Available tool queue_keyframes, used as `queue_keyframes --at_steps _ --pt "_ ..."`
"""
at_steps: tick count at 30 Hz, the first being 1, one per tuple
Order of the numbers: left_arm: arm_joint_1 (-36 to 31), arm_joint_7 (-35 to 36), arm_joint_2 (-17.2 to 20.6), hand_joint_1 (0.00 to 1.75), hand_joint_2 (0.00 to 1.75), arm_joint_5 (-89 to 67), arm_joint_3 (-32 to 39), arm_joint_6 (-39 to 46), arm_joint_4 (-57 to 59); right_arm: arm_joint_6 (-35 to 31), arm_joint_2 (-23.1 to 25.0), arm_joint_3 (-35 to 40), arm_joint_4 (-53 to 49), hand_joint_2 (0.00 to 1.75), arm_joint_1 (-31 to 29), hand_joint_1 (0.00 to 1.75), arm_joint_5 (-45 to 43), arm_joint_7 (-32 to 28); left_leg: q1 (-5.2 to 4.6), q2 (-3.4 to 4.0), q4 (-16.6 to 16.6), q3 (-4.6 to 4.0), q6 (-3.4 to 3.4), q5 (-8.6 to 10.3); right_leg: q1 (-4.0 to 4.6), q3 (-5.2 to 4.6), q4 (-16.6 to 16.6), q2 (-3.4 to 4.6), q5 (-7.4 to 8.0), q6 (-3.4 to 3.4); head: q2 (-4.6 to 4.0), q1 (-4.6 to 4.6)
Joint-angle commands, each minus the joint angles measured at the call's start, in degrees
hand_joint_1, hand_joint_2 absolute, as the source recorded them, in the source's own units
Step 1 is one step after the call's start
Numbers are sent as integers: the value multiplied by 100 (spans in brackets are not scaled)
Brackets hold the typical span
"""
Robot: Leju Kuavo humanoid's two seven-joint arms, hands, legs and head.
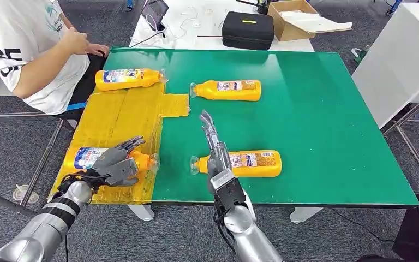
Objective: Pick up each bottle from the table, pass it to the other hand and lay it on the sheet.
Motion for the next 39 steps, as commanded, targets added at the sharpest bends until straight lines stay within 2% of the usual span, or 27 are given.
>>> queue_keyframes --at_steps 1,3,6,7,8,9,10,11,12,14,16,17,18,20,22,26,27,29,31,35,39 --pt "348 50 349 0 0 1355 -804 -969 -440 35 -19 -57 493 0 -244 0 -60 0 -2 29 -8 21 4 -5 1 11 -7 21 2 -9 0 0" --pt "479 50 545 0 0 1990 -861 -1290 -772 33 -10 -92 562 0 -261 0 -88 -9 -1 34 -9 24 3 -6 3 13 -8 24 3 -11 0 0" --pt "667 50 612 0 0 2811 -950 -1101 -1236 52 -19 -118 596 0 -253 0 -92 -13 4 44 -10 28 1 -6 7 15 -11 33 5 -12 0 2" --pt "750 50 422 0 0 3016 -707 -740 -1331 -119 -90 -46 661 0 -297 0 204 176 5 55 -14 34 1 -8 9 18 -14 41 6 -15 0 0" --pt "774 50 169 0 0 3088 -416 -353 -1296 -187 -173 -2 698 0 -332 0 422 334 5 34 -8 20 -1 -3 6 7 -7 22 6 -12 0 2" --pt "786 50 -217 0 0 3196 110 259 -1254 -312 -320 39 735 0 -378 0 809 633 5 32 -10 23 3 -3 7 12 -11 15 5 -13 0 2" --pt "721 50 -395 0 0 3214 273 395 -1101 -339 -401 25 730 175 -391 0 920 702 3 20 -9 17 3 1 4 6 -9 -1 3 -10 0 0" --pt "696 50 -434 0 0 3187 289 412 -1063 -331 -424 2 725 175 -390 0 923 702 5 14 -7 10 2 3 6 1 -9 -9 2 -9 0 2" --pt "786 50 -771 0 175 3324 1083 1048 -1289 -445 -607 67 768 175 -447 0 1597 1255 8 8 -6 14 6 1 10 8 -14 -19 0 -10 2 0" --pt "954 50 -1130 0 175 3489 1996 1654 -1739 -471 -828 -25 771 175 -479 0 2194 1741 8 2 -1 -10 4 5 8 -13 -9 -20 3 -7 0 2" --pt "1254 50 -1372 0 175 3557 2586 2040 -2494 -447 -1171 -129 779 175 -535 0 2808 2274 5 4 -1 -22 6 6 5 -21 -10 -16 5 -4 0 0" --pt "1321 50 -1384 0 175 3467 2598 2145 -2672 -407 -1205 -173 780 175 -535 0 2829 2324 7 8 2 -24 4 5 7 -24 -8 -10 6 -4 0 2" --pt "1537 50 -1478 0 175 3622 2827 2159 -3075 -57 -1502 -175 818 175 -608 0 3098 2711 6 10 3 -20 7 1 7 -17 -11 -12 5 -3 0 2" --pt "1816 50 -1554 0 175 3465 2976 2349 -3467 448 -1877 -281 890 175 -591 0 3286 3102 0 17 2 -19 6 -1 2 -17 -11 -5 5 -3 0 2" --pt "1904 50 -1592 0 175 3434 3025 2408 -3497 477 -1987 -446 908 175 -533 0 3241 3124 -4 26 -3 3 13 -12 0 5 -18 -2 -1 -7 0 -2" --pt "1904 50 -1592 0 175 3434 3025 2408 -3497 477 -1987 -446 908 175 -533 0 3241 3124 -5 22 5 -25 11 -12 -2 -27 -6 1 2 -6 2 2" --pt "1904 50 -1592 0 175 3434 3025 2408 -3497 477 -1987 -446 908 175 -533 0 3241 3124 -5 32 3 3 15 -23 1 -1 -8 4 -7 -13 0 -2" --pt "1904 50 -1592 0 175 3434 3025 2408 -3497 477 -1987 -446 908 175 -533 0 3241 3124 -1 25 4 -27 11 -11 2 -32 -5 3 3 -6 0 0" --pt "1851 50 -1598 0 175 3415 3012 2360 -3264 785 -2086 -389 884 175 -502 0 3336 3388 0 29 4 -26 12 -12 5 -32 -5 6 3 -7 0 0" --pt "1794 50 -1572 0 175 3274 2925 2427 -3007 1129 -2356 -435 986 175 -471 0 3174 3286 -2 20 1 -24 13 -9 2 -29 -7 -3 3 -4 0 -2" --pt "1680 50 -1555 0 175 3283 2873 2435 -2820 1361 -2375 -300 1250 175 -593 0 3184 3310 -1 22 -2 -9 15 -13 4 -11 -12 -2 0 -8 0 2"
